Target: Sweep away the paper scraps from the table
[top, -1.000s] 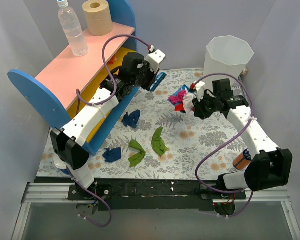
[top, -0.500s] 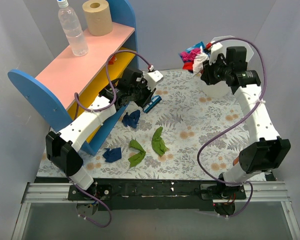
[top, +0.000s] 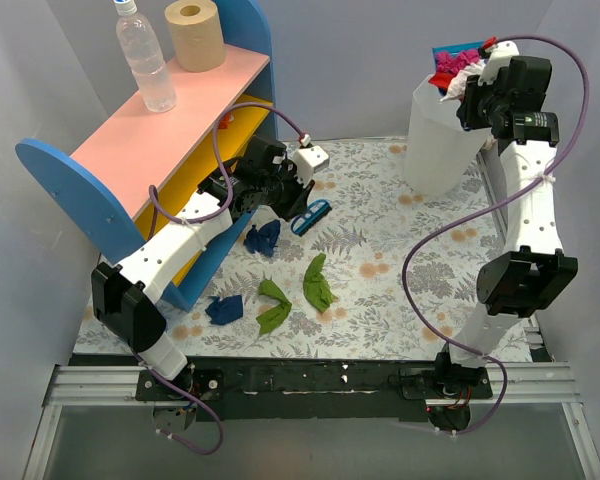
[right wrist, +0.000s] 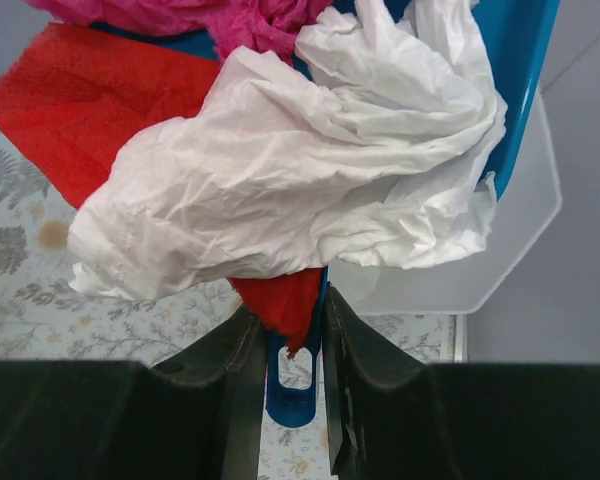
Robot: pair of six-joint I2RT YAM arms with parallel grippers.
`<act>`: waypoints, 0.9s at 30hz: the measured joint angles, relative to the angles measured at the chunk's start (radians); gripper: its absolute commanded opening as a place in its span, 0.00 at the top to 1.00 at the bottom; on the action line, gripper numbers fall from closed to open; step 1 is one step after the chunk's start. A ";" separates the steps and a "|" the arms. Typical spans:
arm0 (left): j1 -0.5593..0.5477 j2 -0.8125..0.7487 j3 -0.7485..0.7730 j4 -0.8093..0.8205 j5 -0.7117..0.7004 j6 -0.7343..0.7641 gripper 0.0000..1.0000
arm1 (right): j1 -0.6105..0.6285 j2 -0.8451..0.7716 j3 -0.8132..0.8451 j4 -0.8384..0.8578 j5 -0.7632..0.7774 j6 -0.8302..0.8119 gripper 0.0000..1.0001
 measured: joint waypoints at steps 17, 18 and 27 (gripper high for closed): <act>0.000 0.000 0.000 -0.006 0.042 -0.019 1.00 | 0.016 0.116 0.058 0.109 0.554 -0.197 0.99; 0.000 0.000 0.000 -0.006 0.044 -0.020 1.00 | 0.026 0.116 0.045 0.131 0.585 -0.227 0.99; 0.000 0.001 0.001 -0.006 0.059 -0.027 1.00 | 0.143 0.119 -0.171 0.377 0.885 -0.583 0.99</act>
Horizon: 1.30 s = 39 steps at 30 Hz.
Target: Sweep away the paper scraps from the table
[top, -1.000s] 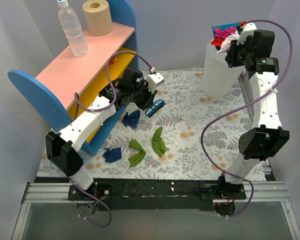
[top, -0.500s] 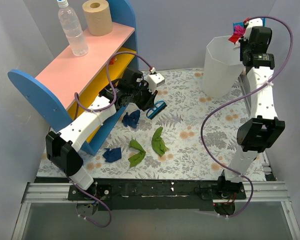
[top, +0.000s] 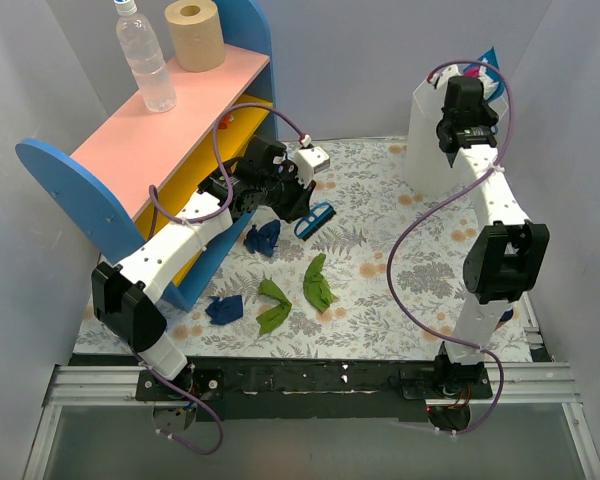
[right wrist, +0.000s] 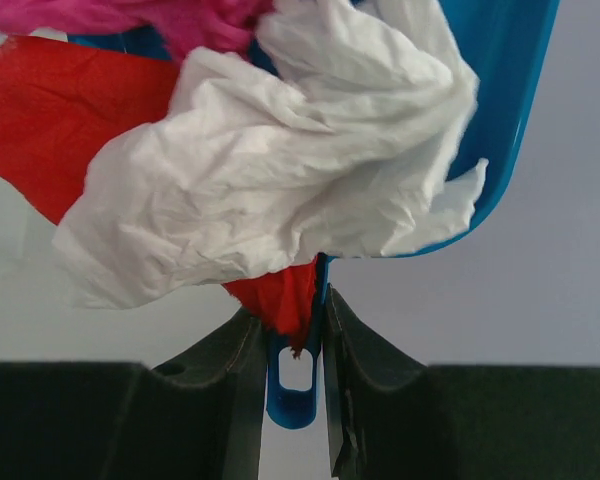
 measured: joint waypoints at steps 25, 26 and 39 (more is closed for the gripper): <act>0.000 0.006 0.005 0.000 0.014 -0.003 1.00 | 0.007 0.011 -0.037 0.118 0.105 -0.070 0.99; 0.000 0.006 0.005 0.000 0.015 -0.003 1.00 | 0.008 0.011 -0.031 0.109 0.098 -0.055 0.99; 0.000 0.034 0.015 0.000 0.016 -0.003 1.00 | 0.023 0.011 0.082 -0.012 -0.053 0.170 0.99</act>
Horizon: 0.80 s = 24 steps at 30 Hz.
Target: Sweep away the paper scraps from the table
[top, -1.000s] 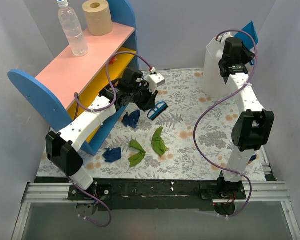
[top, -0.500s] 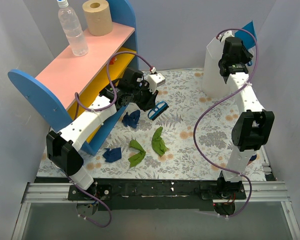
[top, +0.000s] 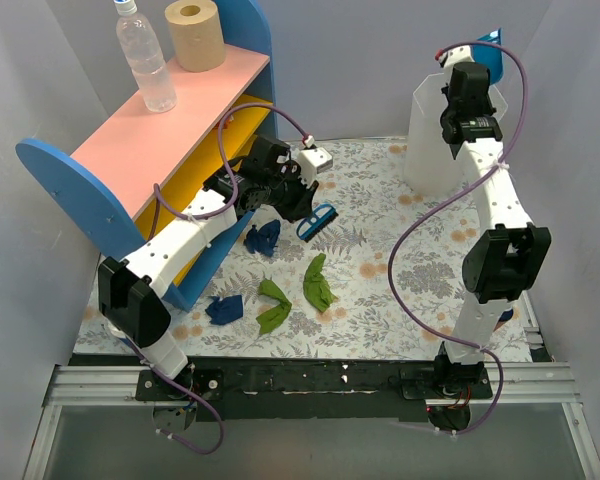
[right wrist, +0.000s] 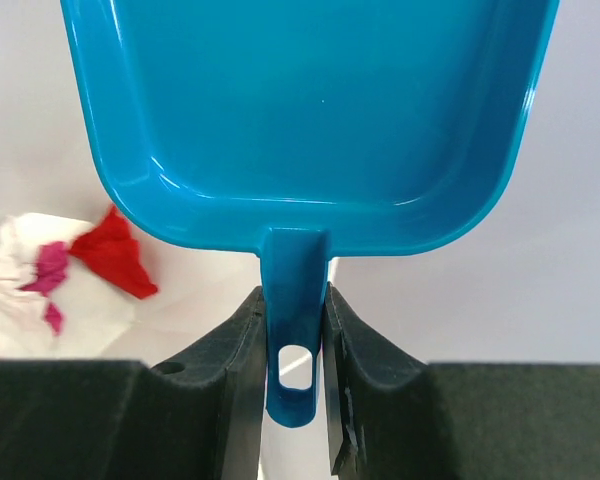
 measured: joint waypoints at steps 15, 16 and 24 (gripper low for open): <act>0.000 0.000 0.000 -0.135 0.071 0.154 1.00 | 0.178 -0.258 -0.159 -0.141 -0.317 0.145 0.99; 0.000 0.000 0.000 -0.159 0.083 0.173 1.00 | 0.182 -0.300 -0.197 -0.143 -0.348 0.150 0.99; 0.000 -0.100 -0.098 -0.383 0.135 0.424 1.00 | 0.186 -0.680 -0.669 -0.185 -0.663 0.152 0.99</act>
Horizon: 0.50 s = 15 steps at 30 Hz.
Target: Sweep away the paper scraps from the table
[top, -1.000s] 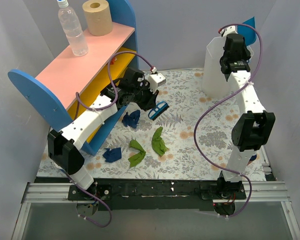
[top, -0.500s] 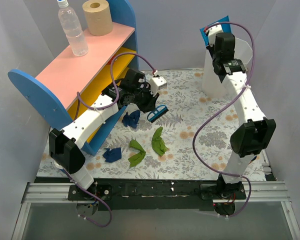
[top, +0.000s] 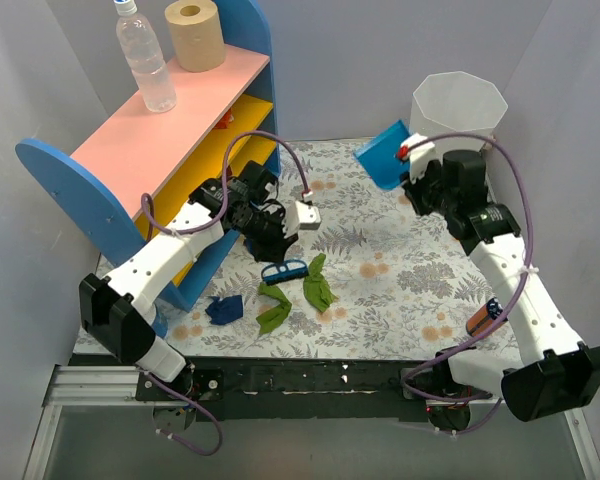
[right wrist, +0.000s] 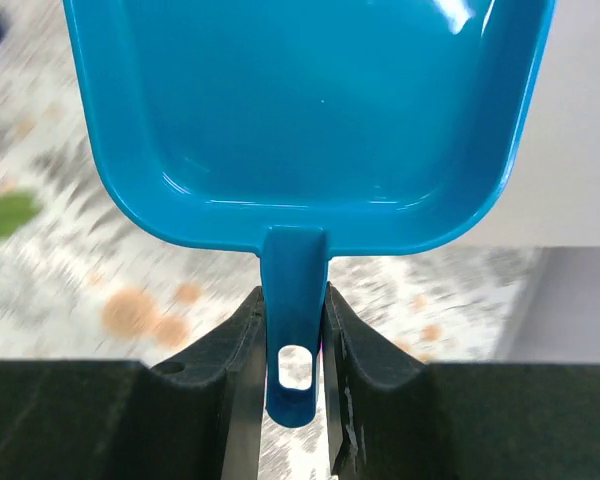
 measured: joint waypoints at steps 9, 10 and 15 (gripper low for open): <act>-0.007 -0.086 -0.216 -0.135 -0.009 0.245 1.00 | 0.010 -0.091 -0.281 -0.226 -0.227 -0.103 0.99; -0.013 -0.084 -0.250 -0.121 -0.014 0.257 1.00 | 0.010 -0.091 -0.285 -0.256 -0.237 -0.125 0.99; -0.037 -0.048 -0.326 0.002 -0.027 0.248 1.00 | 0.013 -0.101 -0.299 -0.372 -0.249 -0.225 0.99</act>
